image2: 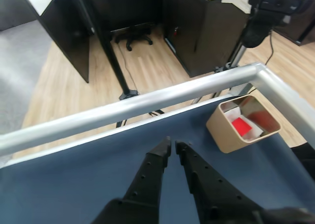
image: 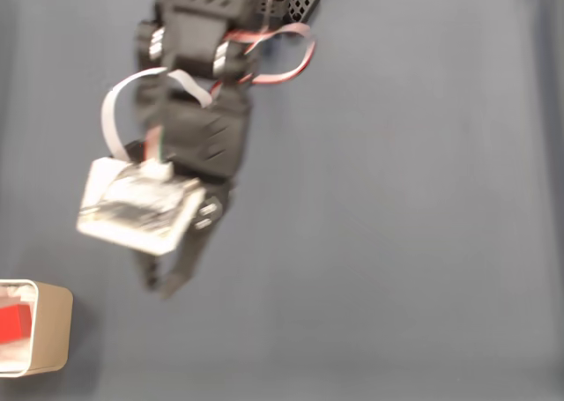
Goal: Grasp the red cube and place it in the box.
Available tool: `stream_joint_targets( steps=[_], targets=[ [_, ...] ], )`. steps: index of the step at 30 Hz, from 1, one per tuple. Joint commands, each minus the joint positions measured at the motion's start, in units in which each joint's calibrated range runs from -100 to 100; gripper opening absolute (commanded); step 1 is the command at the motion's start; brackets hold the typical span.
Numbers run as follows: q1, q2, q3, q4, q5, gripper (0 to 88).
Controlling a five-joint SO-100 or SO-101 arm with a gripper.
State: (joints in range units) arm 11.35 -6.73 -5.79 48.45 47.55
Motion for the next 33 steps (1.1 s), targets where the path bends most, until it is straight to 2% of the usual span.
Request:
stream_joint_targets(
  steps=[1, 13, 33],
  targets=[
    [-3.25, -9.47, 6.79, -2.55, 0.05, 0.0],
    [-10.21, -32.18, 40.82, -10.74, 1.47, 0.0],
    [-10.14, -61.03, 84.89, -14.60, 1.42, 0.0]
  ],
)
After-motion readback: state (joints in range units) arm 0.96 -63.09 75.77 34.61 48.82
